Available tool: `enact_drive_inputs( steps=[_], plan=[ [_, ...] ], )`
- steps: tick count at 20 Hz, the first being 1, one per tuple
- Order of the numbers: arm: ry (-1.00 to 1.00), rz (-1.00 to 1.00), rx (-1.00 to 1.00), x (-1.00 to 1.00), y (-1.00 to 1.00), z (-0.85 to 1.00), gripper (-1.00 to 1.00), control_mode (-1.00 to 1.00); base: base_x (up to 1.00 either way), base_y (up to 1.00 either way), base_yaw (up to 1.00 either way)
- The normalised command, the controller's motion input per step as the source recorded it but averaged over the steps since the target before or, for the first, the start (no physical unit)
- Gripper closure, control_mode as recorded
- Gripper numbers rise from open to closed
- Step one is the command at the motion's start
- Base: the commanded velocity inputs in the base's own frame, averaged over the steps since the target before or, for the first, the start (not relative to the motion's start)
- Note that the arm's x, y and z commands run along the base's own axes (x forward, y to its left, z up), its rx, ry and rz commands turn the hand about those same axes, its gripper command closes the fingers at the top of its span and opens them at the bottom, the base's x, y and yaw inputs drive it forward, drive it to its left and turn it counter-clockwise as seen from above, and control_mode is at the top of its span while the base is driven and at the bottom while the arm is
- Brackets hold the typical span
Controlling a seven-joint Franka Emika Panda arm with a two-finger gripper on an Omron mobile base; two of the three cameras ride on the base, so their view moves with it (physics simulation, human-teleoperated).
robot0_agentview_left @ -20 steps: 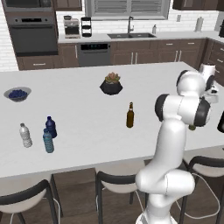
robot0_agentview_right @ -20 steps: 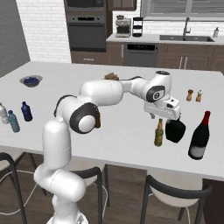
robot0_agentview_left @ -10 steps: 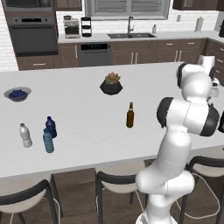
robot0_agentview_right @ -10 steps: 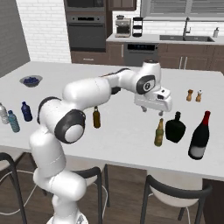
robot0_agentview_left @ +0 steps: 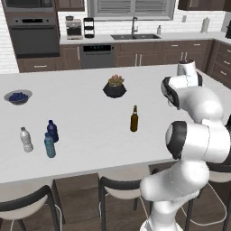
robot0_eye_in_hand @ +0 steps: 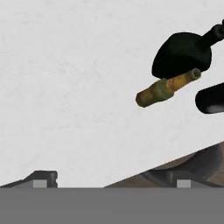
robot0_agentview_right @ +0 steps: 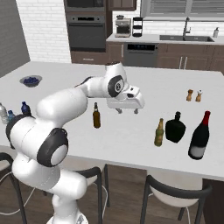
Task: Move the plastic bottles in the middle to the plastics group, and the glass bottles in the middle to the glass group.
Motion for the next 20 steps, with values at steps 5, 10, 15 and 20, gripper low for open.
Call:
enact_drive_inputs(
  steps=[5,10,15,20],
  plan=[
    [0.0,0.0,0.0,0.09,1.0,0.19,-1.0,-1.0,0.0,0.0,0.0],
    [0.0,0.0,0.06,0.25,0.97,0.27,-1.0,-1.0,0.0,0.0,0.0],
    [0.05,0.0,0.15,0.33,0.75,0.04,-1.0,-1.0,0.0,0.0,0.0],
    [0.09,0.0,0.26,0.45,0.46,0.0,-1.0,-1.0,0.0,0.0,0.0]
  ],
)
